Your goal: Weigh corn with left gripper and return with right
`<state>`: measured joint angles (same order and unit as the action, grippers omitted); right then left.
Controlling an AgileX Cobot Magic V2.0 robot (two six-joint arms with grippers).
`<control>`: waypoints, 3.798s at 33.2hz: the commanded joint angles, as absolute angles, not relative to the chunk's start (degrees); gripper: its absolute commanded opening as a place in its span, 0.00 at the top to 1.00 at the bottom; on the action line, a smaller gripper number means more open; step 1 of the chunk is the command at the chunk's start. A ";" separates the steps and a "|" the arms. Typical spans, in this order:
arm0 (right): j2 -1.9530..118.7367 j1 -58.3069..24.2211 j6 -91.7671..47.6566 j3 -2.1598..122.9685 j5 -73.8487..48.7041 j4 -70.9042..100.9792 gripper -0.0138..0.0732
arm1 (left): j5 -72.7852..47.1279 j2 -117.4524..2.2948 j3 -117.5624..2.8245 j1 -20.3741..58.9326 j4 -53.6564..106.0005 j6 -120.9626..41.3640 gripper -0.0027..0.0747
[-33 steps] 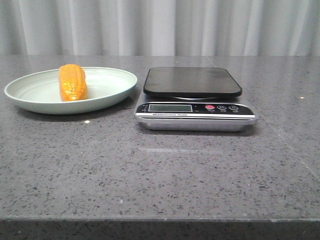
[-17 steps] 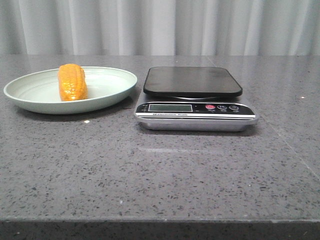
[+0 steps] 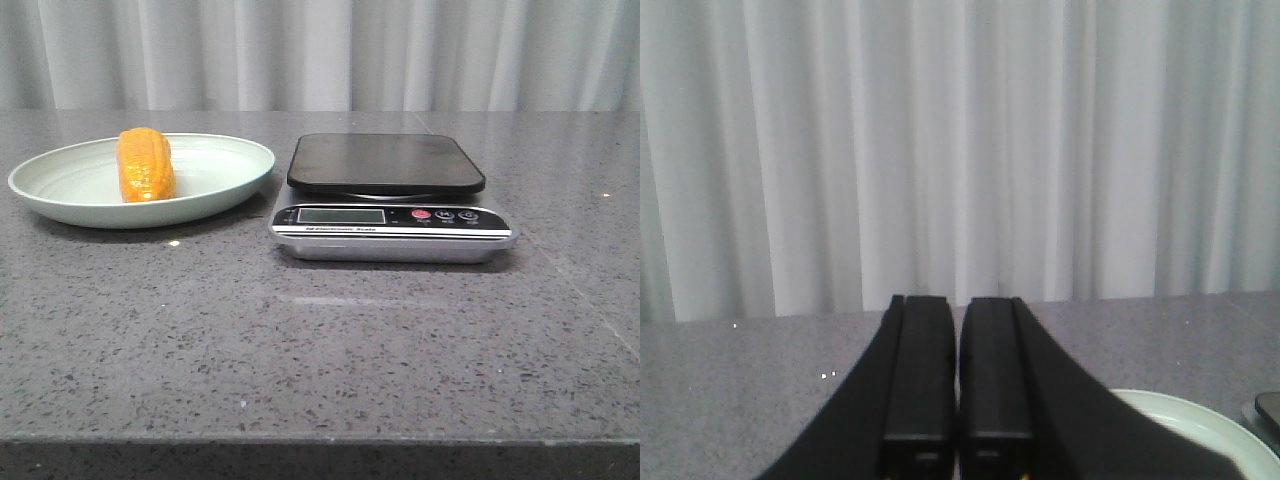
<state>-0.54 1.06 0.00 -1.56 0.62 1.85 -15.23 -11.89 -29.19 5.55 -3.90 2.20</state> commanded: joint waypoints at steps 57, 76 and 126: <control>-1.66 1.20 -0.64 -1.18 5.74 1.75 0.62 | -41.00 -92.41 -76.48 17.86 15.92 9.96 0.14; -1.66 1.20 -0.64 -1.18 5.74 1.75 0.62 | -48.50 -98.38 -80.17 18.77 7.24 15.01 0.54; -1.66 1.20 -0.64 -1.18 5.74 1.75 0.62 | -61.82 -117.43 -120.05 39.65 3.43 16.99 0.22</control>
